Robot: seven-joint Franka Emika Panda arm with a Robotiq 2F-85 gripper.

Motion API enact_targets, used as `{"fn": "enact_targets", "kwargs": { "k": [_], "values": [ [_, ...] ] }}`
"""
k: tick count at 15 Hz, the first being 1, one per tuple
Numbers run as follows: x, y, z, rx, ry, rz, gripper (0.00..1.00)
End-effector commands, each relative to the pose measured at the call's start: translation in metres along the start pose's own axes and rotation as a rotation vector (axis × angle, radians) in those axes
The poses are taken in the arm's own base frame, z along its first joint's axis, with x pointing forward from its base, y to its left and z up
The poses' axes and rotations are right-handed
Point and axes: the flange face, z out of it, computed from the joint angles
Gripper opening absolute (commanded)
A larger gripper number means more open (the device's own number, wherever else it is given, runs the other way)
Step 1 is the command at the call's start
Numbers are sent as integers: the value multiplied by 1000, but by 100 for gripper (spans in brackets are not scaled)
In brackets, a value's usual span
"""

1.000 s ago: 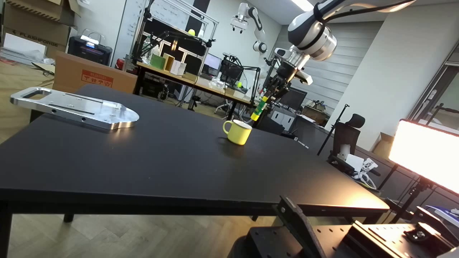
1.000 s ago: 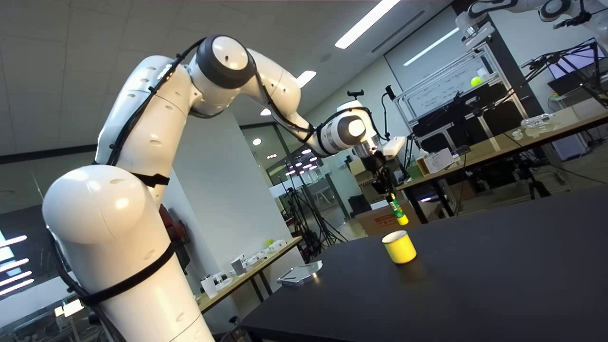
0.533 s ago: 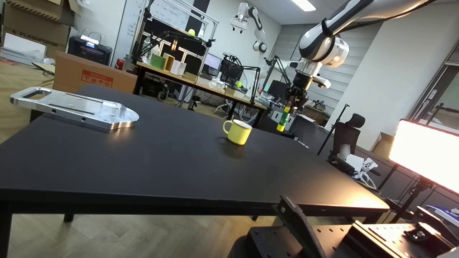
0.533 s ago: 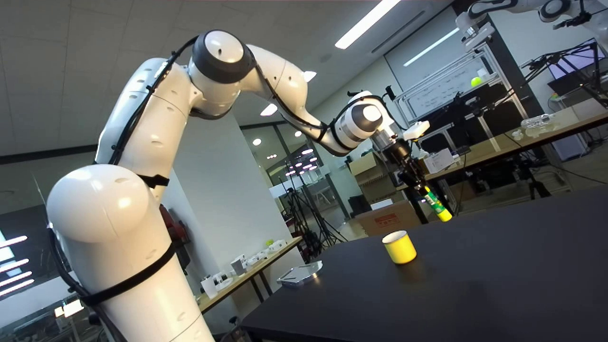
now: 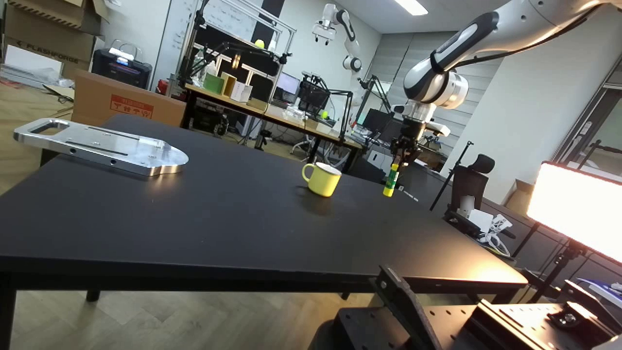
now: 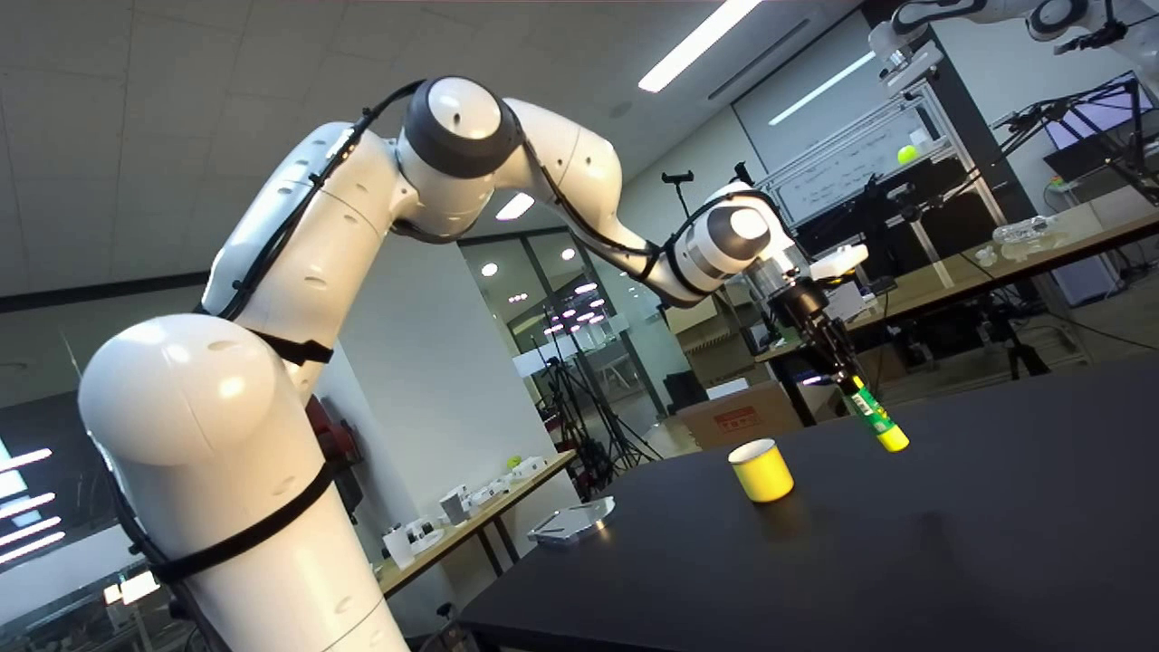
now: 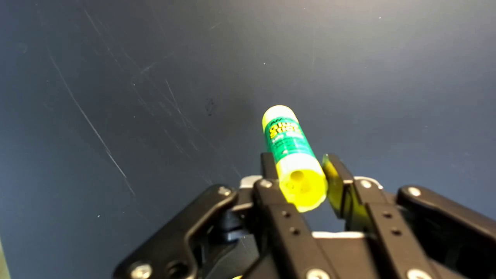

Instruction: Put the glue stick inside the yellow mug then take it out

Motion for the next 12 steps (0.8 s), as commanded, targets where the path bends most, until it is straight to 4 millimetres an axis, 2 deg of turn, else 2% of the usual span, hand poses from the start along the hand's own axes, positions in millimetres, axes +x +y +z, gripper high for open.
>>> {"fn": "enact_targets", "kwargs": {
  "k": [1,6,12],
  "values": [
    [-6,14,17,30,9,20,9],
    [-9,19,42,43,56,12,9],
    [-12,24,57,27,108,9,9]
  ]
}}
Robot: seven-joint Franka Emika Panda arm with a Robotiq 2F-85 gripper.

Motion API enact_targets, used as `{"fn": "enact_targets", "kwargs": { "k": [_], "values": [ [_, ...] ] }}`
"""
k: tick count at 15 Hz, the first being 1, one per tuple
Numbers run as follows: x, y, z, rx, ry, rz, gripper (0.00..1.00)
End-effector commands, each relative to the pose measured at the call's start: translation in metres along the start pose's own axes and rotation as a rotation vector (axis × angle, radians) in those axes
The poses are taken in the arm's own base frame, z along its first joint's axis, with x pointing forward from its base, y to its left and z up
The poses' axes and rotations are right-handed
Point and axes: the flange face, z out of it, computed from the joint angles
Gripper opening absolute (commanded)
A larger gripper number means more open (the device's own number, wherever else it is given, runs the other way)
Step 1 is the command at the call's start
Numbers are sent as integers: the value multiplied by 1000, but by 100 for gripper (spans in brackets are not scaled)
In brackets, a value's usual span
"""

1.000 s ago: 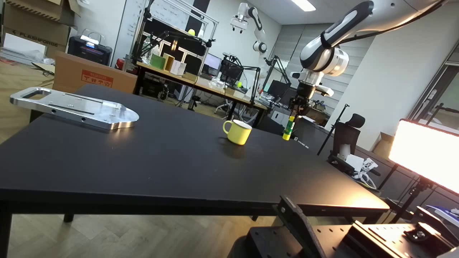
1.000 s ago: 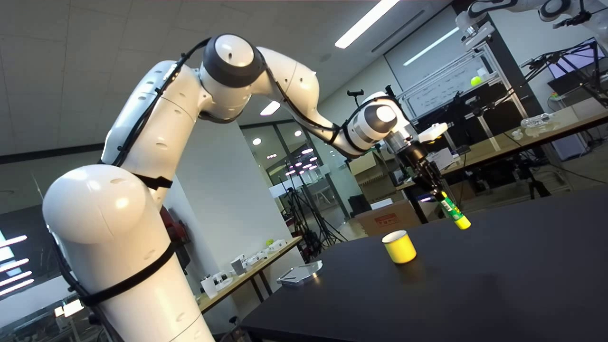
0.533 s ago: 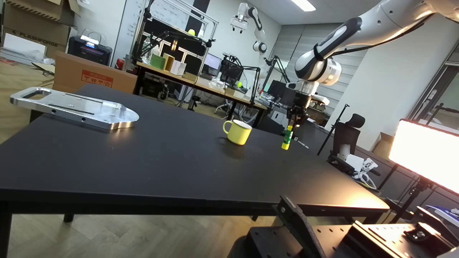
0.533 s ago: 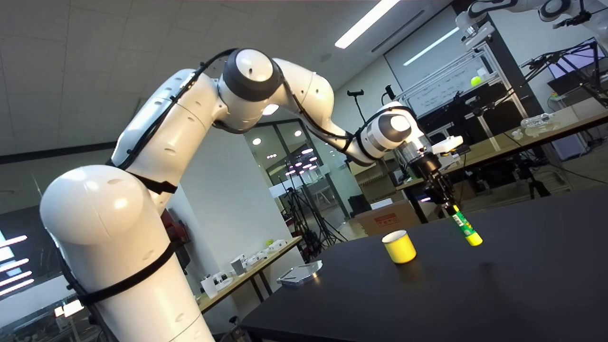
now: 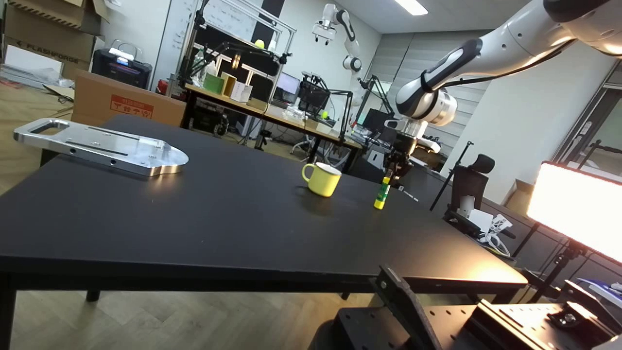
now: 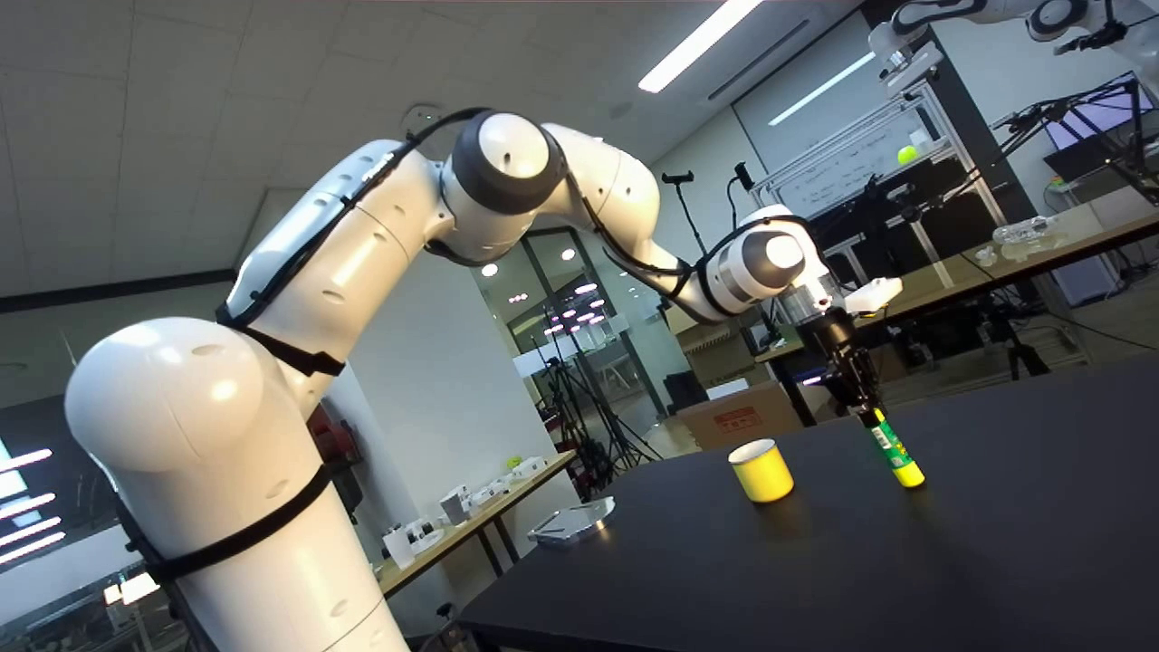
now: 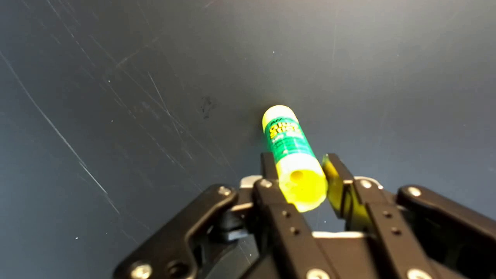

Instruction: Put the glue stick inside the yellow mug then take it out

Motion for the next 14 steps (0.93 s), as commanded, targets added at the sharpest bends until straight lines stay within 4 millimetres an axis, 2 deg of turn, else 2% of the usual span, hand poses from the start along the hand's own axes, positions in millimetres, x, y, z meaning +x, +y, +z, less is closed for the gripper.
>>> {"fn": "enact_targets", "kwargs": {
  "k": [1,2,3,4,10,11,12,14],
  "values": [
    [-6,10,0,-16,35,2,9],
    [-6,11,0,-22,40,8,9],
    [-6,12,-1,-29,39,7,59],
    [-3,13,-4,-31,48,6,61],
    [20,13,-48,-98,6,-16,99],
    [25,11,-54,-103,3,-19,100],
    [17,19,-35,-91,17,-25,89],
    [24,19,-47,-102,15,-35,100]
  ]
}}
